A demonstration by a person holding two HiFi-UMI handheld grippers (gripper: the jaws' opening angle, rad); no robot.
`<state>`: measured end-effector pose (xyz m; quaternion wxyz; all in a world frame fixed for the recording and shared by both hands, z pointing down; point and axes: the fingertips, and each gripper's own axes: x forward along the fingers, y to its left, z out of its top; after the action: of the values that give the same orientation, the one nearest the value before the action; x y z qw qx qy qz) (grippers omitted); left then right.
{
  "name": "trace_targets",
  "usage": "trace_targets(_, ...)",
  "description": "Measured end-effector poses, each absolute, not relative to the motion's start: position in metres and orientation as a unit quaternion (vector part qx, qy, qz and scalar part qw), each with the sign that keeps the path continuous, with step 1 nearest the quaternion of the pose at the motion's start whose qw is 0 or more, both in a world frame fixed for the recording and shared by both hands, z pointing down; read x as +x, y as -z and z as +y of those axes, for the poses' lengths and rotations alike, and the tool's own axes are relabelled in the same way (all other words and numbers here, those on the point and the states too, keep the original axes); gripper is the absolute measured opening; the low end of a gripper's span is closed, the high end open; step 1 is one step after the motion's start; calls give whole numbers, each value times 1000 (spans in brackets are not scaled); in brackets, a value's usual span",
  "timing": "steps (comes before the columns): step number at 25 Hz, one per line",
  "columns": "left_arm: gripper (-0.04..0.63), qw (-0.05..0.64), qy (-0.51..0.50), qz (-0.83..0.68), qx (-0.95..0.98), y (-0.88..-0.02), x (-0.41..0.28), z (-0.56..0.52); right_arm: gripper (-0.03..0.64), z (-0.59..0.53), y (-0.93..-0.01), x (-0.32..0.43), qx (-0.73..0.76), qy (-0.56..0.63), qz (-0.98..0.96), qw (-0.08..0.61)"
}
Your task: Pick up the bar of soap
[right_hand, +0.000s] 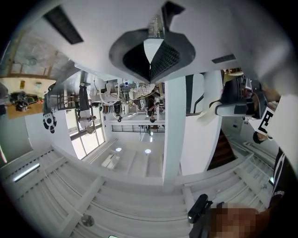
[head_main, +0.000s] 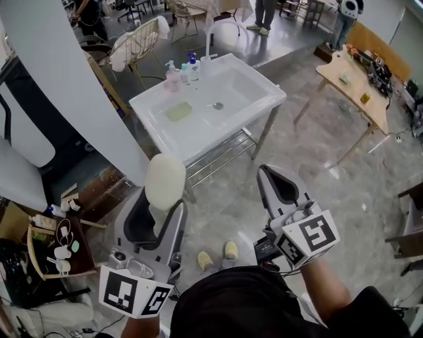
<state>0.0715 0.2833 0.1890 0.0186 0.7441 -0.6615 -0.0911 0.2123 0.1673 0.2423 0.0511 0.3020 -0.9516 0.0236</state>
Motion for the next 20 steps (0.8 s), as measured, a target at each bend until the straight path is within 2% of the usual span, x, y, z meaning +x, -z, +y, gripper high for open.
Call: trace_targets(20,239,18,88,-663,744,-187,82,257,8,144,-237,219,300,-20,-953,42)
